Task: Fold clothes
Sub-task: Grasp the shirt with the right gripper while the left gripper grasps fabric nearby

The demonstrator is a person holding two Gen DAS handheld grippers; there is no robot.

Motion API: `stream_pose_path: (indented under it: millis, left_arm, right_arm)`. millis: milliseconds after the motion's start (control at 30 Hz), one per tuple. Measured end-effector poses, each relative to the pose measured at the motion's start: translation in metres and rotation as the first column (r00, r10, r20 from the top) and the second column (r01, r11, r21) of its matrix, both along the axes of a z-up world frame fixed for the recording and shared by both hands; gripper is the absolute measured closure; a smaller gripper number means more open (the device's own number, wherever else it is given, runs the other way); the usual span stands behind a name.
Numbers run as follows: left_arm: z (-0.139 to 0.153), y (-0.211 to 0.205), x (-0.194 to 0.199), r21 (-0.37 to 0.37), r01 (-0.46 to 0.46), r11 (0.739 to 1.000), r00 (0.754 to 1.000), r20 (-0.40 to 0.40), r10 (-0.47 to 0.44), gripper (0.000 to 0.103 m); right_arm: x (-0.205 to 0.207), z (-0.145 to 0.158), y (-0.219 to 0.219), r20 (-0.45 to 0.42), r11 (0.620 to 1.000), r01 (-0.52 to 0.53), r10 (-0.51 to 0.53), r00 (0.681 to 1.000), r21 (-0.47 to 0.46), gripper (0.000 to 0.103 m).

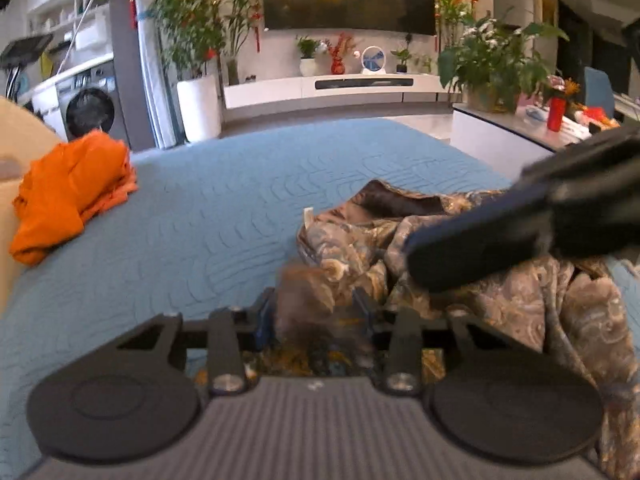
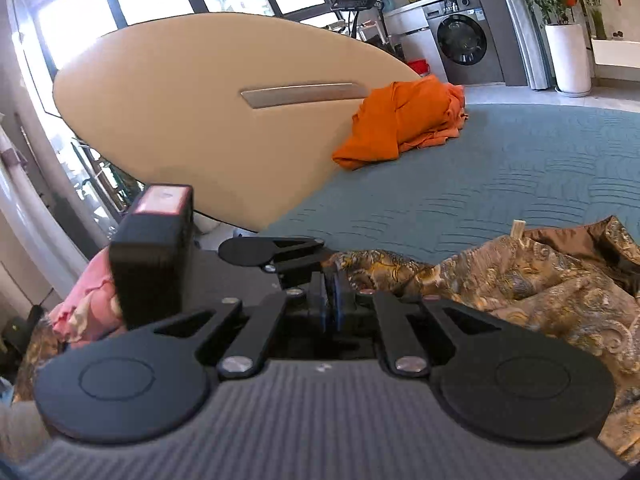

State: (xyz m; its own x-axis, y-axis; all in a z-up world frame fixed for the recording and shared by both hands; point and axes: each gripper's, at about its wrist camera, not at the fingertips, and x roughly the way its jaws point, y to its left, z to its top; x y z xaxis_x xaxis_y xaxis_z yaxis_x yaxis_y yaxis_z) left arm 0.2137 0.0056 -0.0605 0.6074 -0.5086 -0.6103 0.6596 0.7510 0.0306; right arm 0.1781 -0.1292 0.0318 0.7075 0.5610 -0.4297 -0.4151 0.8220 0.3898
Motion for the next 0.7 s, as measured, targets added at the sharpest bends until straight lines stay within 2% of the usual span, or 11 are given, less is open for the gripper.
stream_pose_path:
  millis: [67,133,167,233,367,467,500,533,567,600,700]
  left_arm:
    - [0.002,0.002,0.005,-0.020,-0.010,1.000,1.000,-0.013,0.010,0.056]
    - [0.004,0.002,0.008,-0.027,-0.017,0.999,1.000,-0.019,0.016,0.054]
    - [0.005,0.004,0.010,-0.027,-0.022,0.999,1.000,-0.018,0.021,0.050]
    - [0.005,0.006,0.010,-0.028,-0.032,0.999,0.999,-0.019,0.032,0.042]
    - [0.006,0.009,0.009,-0.052,-0.052,0.997,0.998,-0.027,0.051,0.029]
    - [0.007,0.014,0.006,-0.076,-0.069,0.995,0.997,-0.031,0.067,0.022]
    - [0.006,0.015,0.007,-0.078,-0.077,0.994,0.997,-0.036,0.074,0.022]
    - [0.005,0.016,0.008,-0.078,-0.084,0.993,0.996,-0.040,0.081,0.022]
    - [0.005,0.016,0.008,-0.078,-0.087,0.993,0.996,-0.041,0.084,0.021]
    - [0.004,0.016,0.009,-0.074,-0.096,0.993,0.995,-0.045,0.093,0.021]
    - [0.004,0.016,0.010,-0.071,-0.112,0.991,0.993,-0.043,0.109,0.015]
  right_arm:
    - [0.006,0.003,-0.012,0.040,0.998,0.050,-0.049,0.998,-0.040,0.072]
    - [0.022,0.003,-0.032,0.087,0.971,0.175,-0.163,0.983,-0.160,0.053]
    - [0.030,0.001,-0.039,0.099,0.952,0.215,-0.198,0.975,-0.220,0.052]
    - [0.064,-0.014,-0.052,0.071,0.868,0.265,-0.259,0.963,-0.420,0.052]
    - [0.102,-0.053,-0.057,-0.043,0.783,0.185,-0.260,0.965,-0.593,0.052]
    - [0.120,-0.085,-0.053,-0.046,0.681,0.163,-0.278,0.959,-0.714,0.052]
    - [0.125,-0.093,-0.054,-0.015,0.633,0.191,-0.306,0.952,-0.750,0.055]
    - [0.128,-0.096,-0.058,0.006,0.611,0.218,-0.330,0.944,-0.761,0.073]
    - [0.128,-0.095,-0.063,0.009,0.621,0.234,-0.343,0.939,-0.749,0.090]
    - [0.128,-0.093,-0.067,0.015,0.631,0.252,-0.356,0.934,-0.734,0.097]
    - [0.115,-0.073,-0.074,0.076,0.654,0.318,-0.370,0.926,-0.686,0.098]
